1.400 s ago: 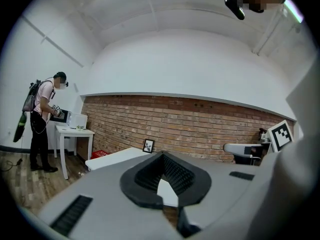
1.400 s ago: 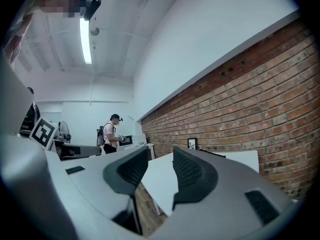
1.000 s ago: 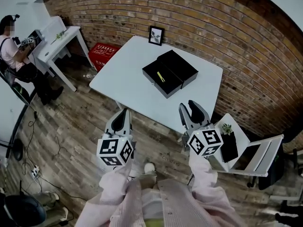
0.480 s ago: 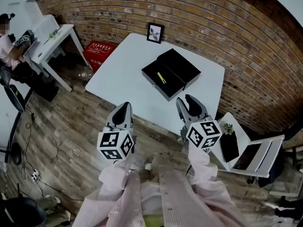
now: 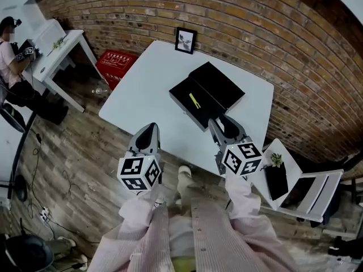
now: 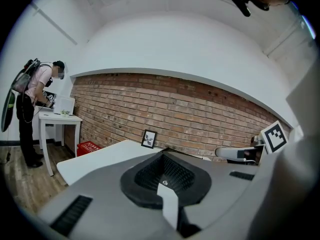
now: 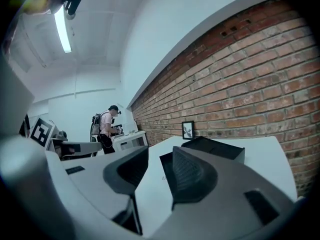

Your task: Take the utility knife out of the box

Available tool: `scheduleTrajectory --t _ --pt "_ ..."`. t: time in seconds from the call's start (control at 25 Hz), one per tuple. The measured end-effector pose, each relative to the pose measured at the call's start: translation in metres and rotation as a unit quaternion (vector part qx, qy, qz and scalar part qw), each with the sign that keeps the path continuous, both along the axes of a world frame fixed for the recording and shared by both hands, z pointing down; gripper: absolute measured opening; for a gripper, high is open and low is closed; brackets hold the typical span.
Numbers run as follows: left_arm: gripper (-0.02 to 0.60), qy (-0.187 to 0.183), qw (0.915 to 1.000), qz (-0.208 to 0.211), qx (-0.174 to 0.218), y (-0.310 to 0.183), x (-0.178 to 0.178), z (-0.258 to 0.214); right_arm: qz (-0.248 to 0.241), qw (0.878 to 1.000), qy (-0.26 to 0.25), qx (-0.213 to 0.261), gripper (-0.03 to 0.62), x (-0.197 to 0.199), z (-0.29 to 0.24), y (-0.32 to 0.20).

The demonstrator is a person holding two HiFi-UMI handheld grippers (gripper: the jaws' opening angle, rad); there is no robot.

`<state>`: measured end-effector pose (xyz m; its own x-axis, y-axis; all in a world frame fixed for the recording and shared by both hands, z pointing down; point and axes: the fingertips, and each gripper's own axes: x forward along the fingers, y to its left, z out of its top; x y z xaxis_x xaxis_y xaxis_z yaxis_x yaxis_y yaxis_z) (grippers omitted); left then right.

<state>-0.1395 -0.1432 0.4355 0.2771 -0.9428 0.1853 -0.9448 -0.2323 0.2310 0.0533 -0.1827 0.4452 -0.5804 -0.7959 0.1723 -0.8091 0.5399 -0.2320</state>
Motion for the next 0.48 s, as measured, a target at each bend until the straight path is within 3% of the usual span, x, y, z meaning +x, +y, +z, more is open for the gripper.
scheduleTrajectory --t 0.48 --pt "-0.006 0.017 0.9982 0.007 -0.057 -0.081 -0.001 0.035 -0.045 0.995 0.041 -0.076 0.137 -0.027 0.042 -0.081"
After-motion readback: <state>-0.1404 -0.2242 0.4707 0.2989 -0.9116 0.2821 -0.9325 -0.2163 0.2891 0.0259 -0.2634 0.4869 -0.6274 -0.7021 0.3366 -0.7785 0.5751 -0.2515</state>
